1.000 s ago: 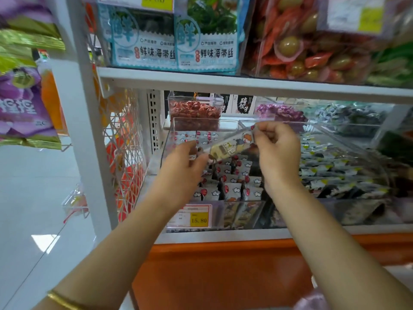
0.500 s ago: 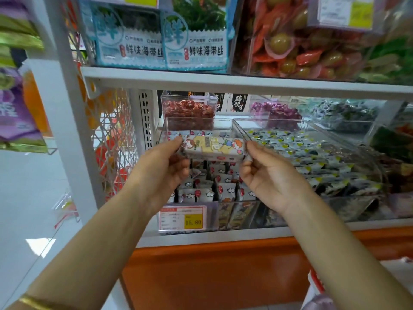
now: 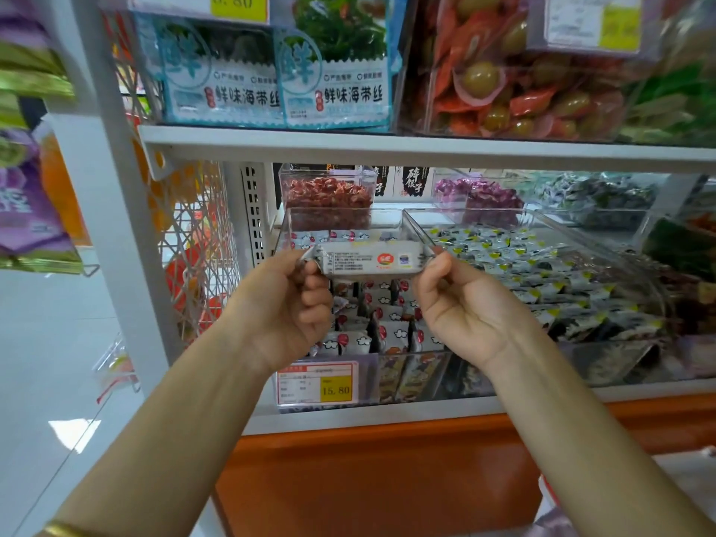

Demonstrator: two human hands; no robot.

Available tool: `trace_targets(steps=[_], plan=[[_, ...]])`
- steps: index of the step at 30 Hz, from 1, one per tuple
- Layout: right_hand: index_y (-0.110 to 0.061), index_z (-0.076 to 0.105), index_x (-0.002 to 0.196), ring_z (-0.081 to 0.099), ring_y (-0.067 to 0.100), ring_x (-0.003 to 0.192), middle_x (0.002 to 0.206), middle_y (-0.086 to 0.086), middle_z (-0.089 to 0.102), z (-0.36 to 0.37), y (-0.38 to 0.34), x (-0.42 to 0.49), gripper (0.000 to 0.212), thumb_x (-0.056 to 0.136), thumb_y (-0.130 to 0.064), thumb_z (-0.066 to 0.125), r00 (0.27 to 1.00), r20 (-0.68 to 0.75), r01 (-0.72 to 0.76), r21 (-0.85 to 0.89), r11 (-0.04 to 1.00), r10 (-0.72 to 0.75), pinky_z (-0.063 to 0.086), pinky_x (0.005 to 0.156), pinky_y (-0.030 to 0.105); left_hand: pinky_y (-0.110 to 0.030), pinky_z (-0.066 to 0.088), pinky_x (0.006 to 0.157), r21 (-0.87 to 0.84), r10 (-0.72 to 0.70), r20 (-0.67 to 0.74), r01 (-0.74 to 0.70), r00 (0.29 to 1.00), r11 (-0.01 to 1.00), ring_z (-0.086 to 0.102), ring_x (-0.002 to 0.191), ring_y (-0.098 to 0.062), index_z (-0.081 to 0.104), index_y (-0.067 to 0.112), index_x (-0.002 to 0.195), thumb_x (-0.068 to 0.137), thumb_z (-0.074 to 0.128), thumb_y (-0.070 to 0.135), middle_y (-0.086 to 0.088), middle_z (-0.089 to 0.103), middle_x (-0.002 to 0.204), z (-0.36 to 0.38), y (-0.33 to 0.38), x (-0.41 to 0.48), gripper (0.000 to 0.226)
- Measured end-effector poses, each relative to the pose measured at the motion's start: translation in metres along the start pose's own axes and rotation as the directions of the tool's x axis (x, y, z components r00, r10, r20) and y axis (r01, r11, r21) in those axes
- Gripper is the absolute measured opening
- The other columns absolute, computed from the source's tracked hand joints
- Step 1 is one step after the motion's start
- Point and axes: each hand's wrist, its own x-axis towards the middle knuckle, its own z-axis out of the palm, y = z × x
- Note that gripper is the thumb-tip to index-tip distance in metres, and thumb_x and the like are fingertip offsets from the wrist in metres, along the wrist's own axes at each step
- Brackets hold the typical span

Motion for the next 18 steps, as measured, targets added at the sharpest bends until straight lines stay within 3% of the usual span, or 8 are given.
trace_targets(steps=[2, 5, 7, 10, 11, 13, 15, 18], plan=[[0.002, 0.055, 0.114, 0.057, 0.014, 0.04, 0.063, 0.011, 0.056, 0.001, 0.0, -0.001, 0.051, 0.063, 0.004, 0.058, 1.0, 0.016, 0.011, 0.027, 1.0, -0.012, 0.049, 0.038, 0.019, -0.012, 0.023, 0.03, -0.098, -0.036, 0.024, 0.038, 0.999, 0.994, 0.032, 0.035, -0.004, 0.046, 0.016, 0.056, 0.09, 0.041, 0.015, 0.006, 0.036, 0.05, 0.001, 0.0, 0.0, 0.035], [0.0, 0.056, 0.091, 0.057, 0.012, 0.041, 0.065, 0.012, 0.056, 0.001, 0.0, -0.002, 0.026, 0.066, 0.004, 0.058, 0.999, 0.023, 0.031, -0.015, 0.999, -0.031, 0.049, 0.04, 0.018, -0.013, 0.025, 0.03, -0.154, -0.043, 0.051, 0.051, 0.998, 0.987, 0.034, 0.036, -0.004, 0.049, 0.015, 0.054, 0.092, 0.042, 0.017, 0.007, 0.037, 0.051, 0.001, -0.001, 0.0, 0.039], [-0.001, 0.056, 0.09, 0.056, 0.01, 0.041, 0.08, 0.016, 0.056, -0.001, -0.001, -0.002, 0.013, 0.08, 0.006, 0.053, 0.996, -0.001, 0.085, -0.211, 0.974, -0.087, 0.048, 0.039, 0.017, -0.013, 0.027, 0.03, -0.119, -0.009, 0.049, 0.015, 0.999, 0.993, 0.035, 0.037, -0.004, 0.049, 0.015, 0.057, 0.095, 0.044, 0.021, 0.006, 0.038, 0.052, 0.0, -0.001, 0.0, 0.038], [-0.003, 0.059, 0.101, 0.058, 0.011, 0.043, 0.079, 0.014, 0.058, -0.005, 0.0, 0.0, 0.013, 0.094, -0.004, 0.048, 0.971, 0.011, 0.189, -0.653, 0.733, -0.24, 0.048, 0.041, 0.02, -0.014, 0.033, 0.035, 0.12, 0.156, 0.042, -0.16, 0.987, 0.98, 0.039, 0.042, -0.005, 0.05, 0.014, 0.065, 0.096, 0.046, 0.028, 0.004, 0.043, 0.054, 0.0, -0.001, -0.001, 0.034], [-0.003, 0.057, 0.108, 0.06, 0.012, 0.045, 0.08, 0.013, 0.058, -0.007, 0.002, 0.0, 0.016, 0.095, -0.01, 0.048, 0.966, 0.037, 0.203, -0.717, 0.667, -0.255, 0.05, 0.042, 0.022, -0.015, 0.036, 0.038, 0.296, 0.246, 0.052, -0.25, 0.968, 0.922, 0.041, 0.045, -0.006, 0.051, 0.013, 0.068, 0.096, 0.046, 0.029, 0.005, 0.045, 0.055, 0.0, -0.003, -0.001, 0.033], [-0.004, 0.054, 0.115, 0.063, 0.015, 0.051, 0.089, 0.013, 0.057, -0.01, 0.002, 0.0, 0.024, 0.095, -0.017, 0.05, 0.956, 0.105, 0.251, -0.777, 0.577, -0.275, 0.051, 0.045, 0.024, -0.018, 0.041, 0.046, 0.668, 0.446, 0.104, -0.395, 0.889, 0.631, 0.046, 0.049, -0.007, 0.052, 0.01, 0.072, 0.096, 0.045, 0.03, 0.006, 0.049, 0.055, -0.001, -0.005, -0.001, 0.032], [-0.007, 0.056, 0.115, 0.067, 0.016, 0.061, 0.096, 0.011, 0.059, -0.01, -0.001, 0.001, 0.023, 0.093, -0.015, 0.053, 0.935, 0.159, 0.307, -0.811, 0.498, -0.317, 0.052, 0.047, 0.023, -0.018, 0.045, 0.048, 0.785, 0.559, 0.151, -0.442, 0.815, 0.433, 0.051, 0.05, -0.008, 0.053, 0.006, 0.076, 0.095, 0.048, 0.029, 0.007, 0.053, 0.054, -0.002, -0.007, -0.001, 0.03], [-0.011, 0.058, 0.105, 0.066, 0.019, 0.083, 0.104, 0.012, 0.061, -0.009, -0.007, 0.003, 0.018, 0.09, -0.001, 0.055, 0.93, 0.213, 0.342, -0.797, 0.498, -0.299, 0.055, 0.057, 0.026, -0.019, 0.052, 0.054, 0.638, 0.498, 0.098, -0.438, 0.862, 0.633, 0.06, 0.055, -0.008, 0.055, 0.006, 0.086, 0.092, 0.053, 0.023, 0.002, 0.061, 0.064, -0.005, -0.004, -0.001, 0.018]])
